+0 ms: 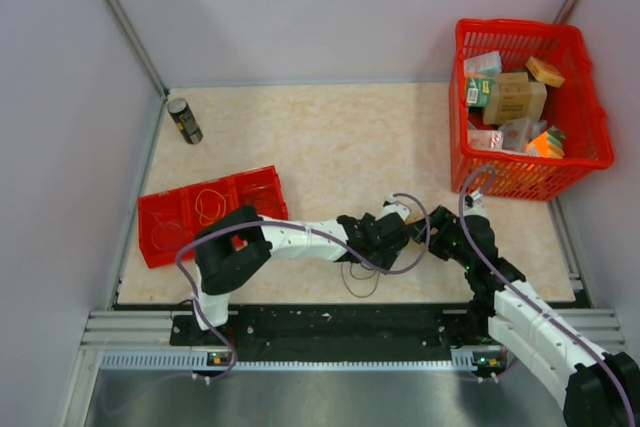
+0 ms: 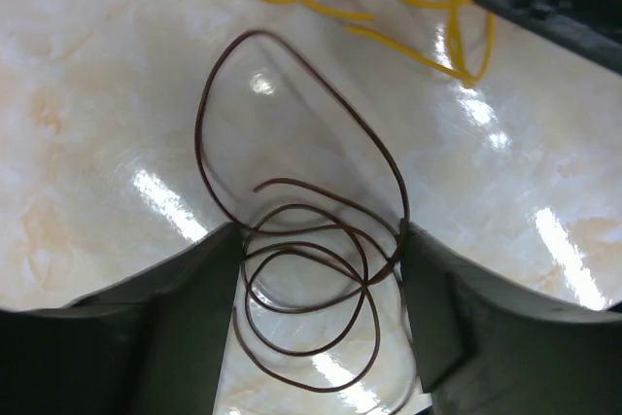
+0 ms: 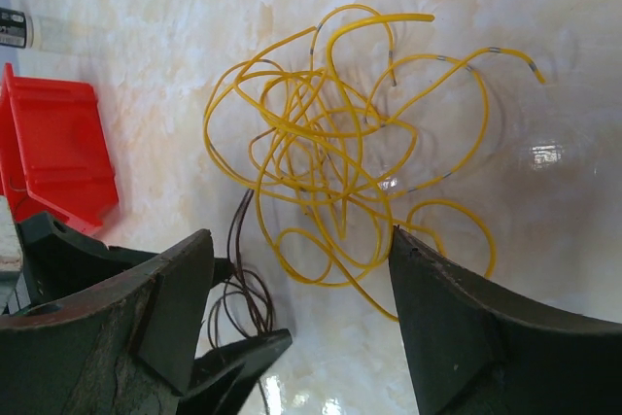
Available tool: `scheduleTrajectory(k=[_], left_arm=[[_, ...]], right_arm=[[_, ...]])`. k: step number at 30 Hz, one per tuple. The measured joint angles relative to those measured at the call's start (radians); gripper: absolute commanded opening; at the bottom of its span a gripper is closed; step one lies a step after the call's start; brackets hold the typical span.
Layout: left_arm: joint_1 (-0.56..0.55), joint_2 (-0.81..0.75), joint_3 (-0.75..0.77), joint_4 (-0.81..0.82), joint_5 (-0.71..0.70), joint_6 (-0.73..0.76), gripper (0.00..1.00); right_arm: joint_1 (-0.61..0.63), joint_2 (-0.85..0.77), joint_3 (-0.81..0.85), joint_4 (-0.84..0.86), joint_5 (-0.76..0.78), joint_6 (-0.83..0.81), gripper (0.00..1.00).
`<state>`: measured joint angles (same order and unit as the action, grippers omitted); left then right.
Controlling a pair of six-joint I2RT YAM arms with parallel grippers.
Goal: Untangle the cables
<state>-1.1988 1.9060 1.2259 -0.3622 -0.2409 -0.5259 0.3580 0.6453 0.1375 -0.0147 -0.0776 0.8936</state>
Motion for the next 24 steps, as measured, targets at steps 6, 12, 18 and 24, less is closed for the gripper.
scheduleTrajectory(k=[6,12,18,24], left_arm=[[-0.001,-0.028,-0.047,0.004,-0.090,-0.006,0.04],[0.002,-0.218,-0.193,-0.029,-0.181,0.014,0.00],[0.129,-0.553,-0.270,-0.056,-0.240,0.080,0.00],[0.426,-0.825,-0.355,0.014,-0.309,0.107,0.00]], right_arm=[[0.000,0.000,0.000,0.000,0.000,0.000,0.72],[0.000,0.001,0.000,0.000,0.000,0.000,0.72],[0.000,0.006,0.000,0.002,-0.003,0.000,0.72],[0.000,0.012,0.000,0.008,-0.004,0.000,0.72]])
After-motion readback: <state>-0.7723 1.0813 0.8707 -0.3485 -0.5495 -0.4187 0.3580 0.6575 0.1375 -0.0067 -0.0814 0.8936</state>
